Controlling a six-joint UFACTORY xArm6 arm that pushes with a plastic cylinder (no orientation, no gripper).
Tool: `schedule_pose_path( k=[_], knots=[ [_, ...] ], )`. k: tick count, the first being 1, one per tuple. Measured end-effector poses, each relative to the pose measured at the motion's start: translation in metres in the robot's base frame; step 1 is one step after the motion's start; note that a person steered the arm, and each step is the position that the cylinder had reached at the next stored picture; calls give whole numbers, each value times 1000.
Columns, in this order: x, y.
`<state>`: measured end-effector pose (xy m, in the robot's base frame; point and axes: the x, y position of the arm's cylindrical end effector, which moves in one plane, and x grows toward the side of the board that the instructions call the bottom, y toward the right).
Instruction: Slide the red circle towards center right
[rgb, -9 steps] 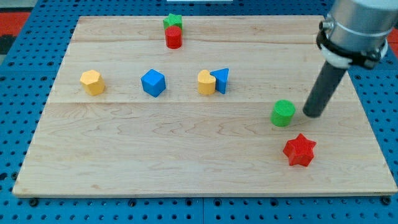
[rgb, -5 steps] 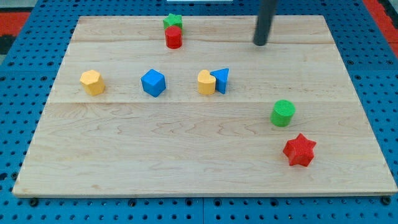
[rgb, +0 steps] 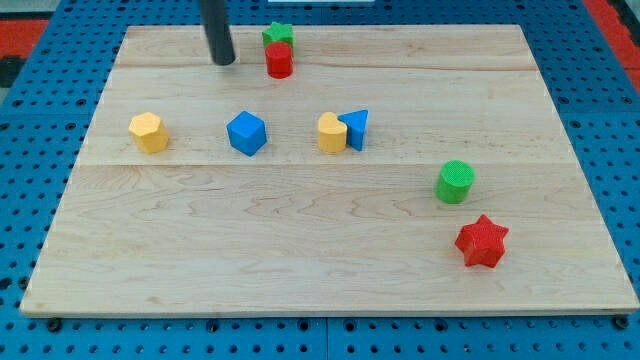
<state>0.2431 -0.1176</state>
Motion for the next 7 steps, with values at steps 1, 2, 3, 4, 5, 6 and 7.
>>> schedule_pose_path(
  k=[1,2,3,4,5,6,7],
  knots=[
    [30,85],
    [81,179],
    [107,235],
    [71,227],
    [44,268],
    [58,286],
    [84,275]
  ],
)
